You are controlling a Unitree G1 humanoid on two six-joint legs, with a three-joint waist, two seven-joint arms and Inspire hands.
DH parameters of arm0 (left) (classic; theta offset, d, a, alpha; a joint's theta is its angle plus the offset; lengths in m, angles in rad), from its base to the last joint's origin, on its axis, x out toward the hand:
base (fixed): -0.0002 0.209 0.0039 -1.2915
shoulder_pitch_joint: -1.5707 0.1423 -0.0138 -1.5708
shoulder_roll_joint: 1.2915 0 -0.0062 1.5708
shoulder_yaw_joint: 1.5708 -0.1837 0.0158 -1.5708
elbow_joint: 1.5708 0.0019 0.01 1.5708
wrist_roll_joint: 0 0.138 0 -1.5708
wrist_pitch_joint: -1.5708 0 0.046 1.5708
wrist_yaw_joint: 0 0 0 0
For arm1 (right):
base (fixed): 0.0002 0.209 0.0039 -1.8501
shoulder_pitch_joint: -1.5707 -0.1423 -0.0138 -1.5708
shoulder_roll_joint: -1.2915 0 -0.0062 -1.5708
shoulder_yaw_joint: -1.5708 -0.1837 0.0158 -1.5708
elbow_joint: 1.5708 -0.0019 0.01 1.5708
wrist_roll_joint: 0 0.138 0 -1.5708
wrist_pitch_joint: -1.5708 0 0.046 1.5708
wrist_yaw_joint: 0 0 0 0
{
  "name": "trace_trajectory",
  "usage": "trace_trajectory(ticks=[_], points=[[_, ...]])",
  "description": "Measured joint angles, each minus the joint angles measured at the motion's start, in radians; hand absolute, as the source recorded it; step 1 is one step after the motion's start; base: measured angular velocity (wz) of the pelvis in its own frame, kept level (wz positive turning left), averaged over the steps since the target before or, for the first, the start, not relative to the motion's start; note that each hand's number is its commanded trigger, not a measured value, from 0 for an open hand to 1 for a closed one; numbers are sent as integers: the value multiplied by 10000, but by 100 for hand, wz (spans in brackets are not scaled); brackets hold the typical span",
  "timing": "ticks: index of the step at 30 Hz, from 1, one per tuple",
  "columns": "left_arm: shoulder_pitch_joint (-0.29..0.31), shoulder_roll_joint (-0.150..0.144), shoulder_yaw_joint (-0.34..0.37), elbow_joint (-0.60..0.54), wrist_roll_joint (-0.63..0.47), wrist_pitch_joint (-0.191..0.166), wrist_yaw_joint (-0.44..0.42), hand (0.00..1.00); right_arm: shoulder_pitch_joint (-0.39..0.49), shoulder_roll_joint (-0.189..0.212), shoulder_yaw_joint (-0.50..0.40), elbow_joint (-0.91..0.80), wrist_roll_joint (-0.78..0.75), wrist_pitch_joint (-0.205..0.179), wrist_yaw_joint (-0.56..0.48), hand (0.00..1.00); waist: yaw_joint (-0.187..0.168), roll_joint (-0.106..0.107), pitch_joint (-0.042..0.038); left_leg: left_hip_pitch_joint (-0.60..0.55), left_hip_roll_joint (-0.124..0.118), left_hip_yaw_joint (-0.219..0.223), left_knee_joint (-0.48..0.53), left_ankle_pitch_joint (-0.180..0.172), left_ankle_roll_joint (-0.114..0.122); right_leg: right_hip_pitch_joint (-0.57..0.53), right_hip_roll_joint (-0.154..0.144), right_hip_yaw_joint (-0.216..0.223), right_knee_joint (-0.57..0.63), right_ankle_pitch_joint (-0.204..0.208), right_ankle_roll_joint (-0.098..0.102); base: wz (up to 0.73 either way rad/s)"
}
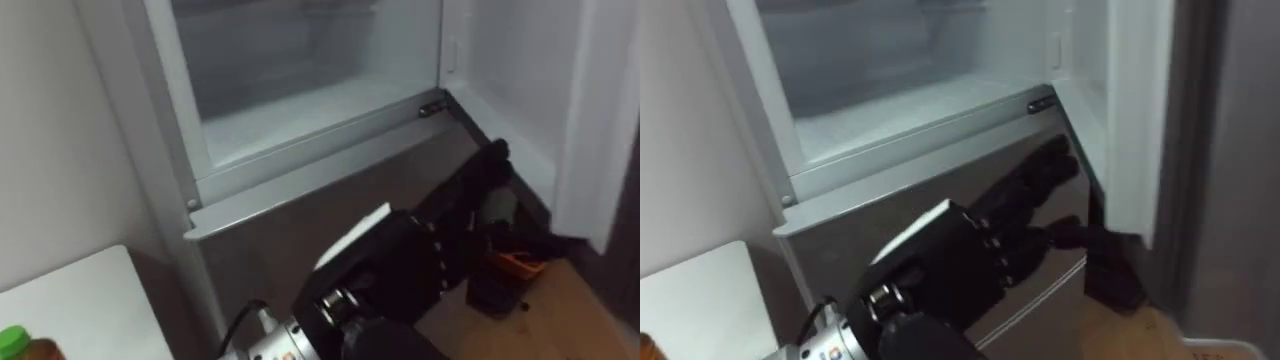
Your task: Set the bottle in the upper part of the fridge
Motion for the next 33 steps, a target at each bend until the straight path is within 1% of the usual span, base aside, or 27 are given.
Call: trace_trajectory(ticks=[1,5,9,13,15,18,23,26,28,29,30,31,32,33], points=[[-49,36,-20,109,5,28,-139,0,3,-16,-4,1,-13,27,43,0,-91,8,-6,4,24,27,1,4,-29,-18,24,-3,-1,16,-26,-19],[-283,59,-26,433,-22,49,-403,0,12,-93,-3,35,-23,118,223,0,-132,36,-25,13,92,86,38,5,-89,-34,79,-35,-1,56,-90,-6],[-299,70,-91,640,-19,48,-444,0,-38,-114,-7,105,-41,114,280,0,-223,31,-22,15,135,86,55,32,-135,-32,124,-37,0,68,-139,0],[-299,146,-173,656,-20,48,-444,0,-27,-173,-7,144,-53,123,290,0,-329,17,-13,-1,153,87,73,14,-182,-99,147,-32,26,10,-206,-4],[-299,147,-217,656,-20,48,-444,0,-18,-195,-6,176,-147,125,289,0,-342,6,-5,-9,155,90,74,22,-196,-129,154,-27,47,-17,-221,-5],[-300,160,-224,656,-20,48,-452,0,-18,-181,6,197,-363,138,286,0,-331,-84,58,-13,159,84,100,23,-216,-178,157,-24,183,-124,-242,-1],[-300,159,-223,655,-20,47,-449,0,-65,-179,6,193,-372,133,229,0,-283,-88,60,8,165,71,76,12,-241,-158,172,-27,168,-178,-247,1],[-300,197,-215,618,-19,47,-410,0,-76,-138,6,125,-323,125,102,0,-241,-91,60,-4,165,24,52,6,-253,-149,150,-133,165,-215,-256,3],[-300,340,-111,311,-17,47,-350,0,-61,-117,-2,91,-109,113,-67,0,-9,-85,55,-6,172,5,50,-11,-283,-151,161,-140,152,-241,-275,0],[-300,390,-65,193,-7,46,-327,0,-60,-117,0,89,-53,113,-96,0,33,-87,55,-4,173,-16,43,-11,-284,-140,168,-138,146,-245,-281,3],[-297,458,80,-37,99,39,-313,0,-54,-113,-6,77,23,102,-161,0,149,-94,52,6,171,-58,28,-5,-296,-125,178,-136,156,-263,-287,9],[-279,487,198,-306,224,33,-202,0,-25,-109,-5,65,65,90,-244,0,280,-107,45,18,173,-74,24,5,-311,-93,178,-151,163,-279,-294,10],[-266,506,227,-466,280,31,-106,0,-12,-109,-6,60,81,90,-273,0,321,-113,41,18,177,-100,26,8,-316,-63,176,-173,168,-279,-295,15],[-264,532,295,-749,296,28,99,0,37,-102,0,-20,143,82,-405,0,483,-119,37,16,177,-178,38,14,-325,-24,173,-209,166,-283,-302,17]])
